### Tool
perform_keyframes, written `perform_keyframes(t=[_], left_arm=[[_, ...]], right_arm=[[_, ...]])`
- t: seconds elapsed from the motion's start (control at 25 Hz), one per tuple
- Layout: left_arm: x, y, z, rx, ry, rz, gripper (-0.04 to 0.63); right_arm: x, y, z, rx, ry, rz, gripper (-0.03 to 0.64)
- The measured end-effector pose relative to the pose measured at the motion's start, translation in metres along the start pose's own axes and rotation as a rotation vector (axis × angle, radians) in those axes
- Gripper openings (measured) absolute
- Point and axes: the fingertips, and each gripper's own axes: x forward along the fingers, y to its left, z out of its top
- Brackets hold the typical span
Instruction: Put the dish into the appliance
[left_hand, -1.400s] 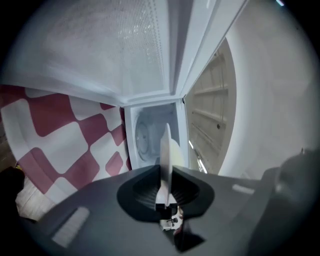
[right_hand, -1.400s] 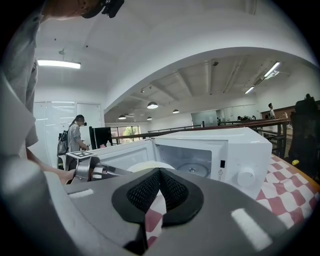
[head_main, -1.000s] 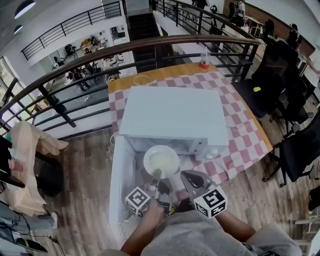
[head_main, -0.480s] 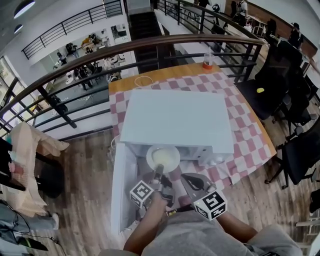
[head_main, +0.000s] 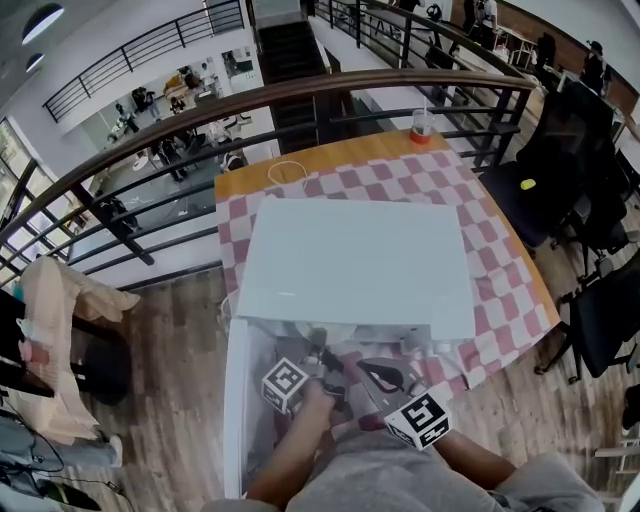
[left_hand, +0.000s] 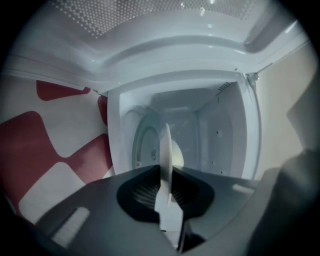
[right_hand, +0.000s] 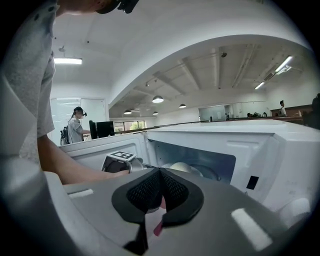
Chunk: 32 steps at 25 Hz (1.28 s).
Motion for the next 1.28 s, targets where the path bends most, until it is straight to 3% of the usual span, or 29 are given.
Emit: perform_keyframes(t=[0.4, 0.68, 0.92, 1.12, 1.28], left_arm=[[0.040, 0.004, 0.006, -0.013, 0.024, 0.079, 0.044], [0.054, 0.004, 0.008, 0.000, 0.028, 0.080, 0.043], [0.055, 0.000, 0.001, 0.105, 0.107, 0.060, 0.055], [0.046, -0.008, -0.004, 0.227, 0.193, 0.017, 0.170], [0.038, -0.009, -0.011, 0.348, 0.291, 0.010, 0.221]], right_arm=[[0.025, -0.001, -0.004, 0.042, 0.028, 0.075, -0.002], [0.025, -0.005, -0.010, 0.061, 0.027, 0.072, -0.002], [0.020, -0.011, -0.012, 0.053, 0.029, 0.062, -0.002], [0.017, -0.010, -0.014, 0.049, 0.028, 0.055, -0.002], [0.017, -0.006, -0.012, 0.026, 0.024, 0.056, -0.002]])
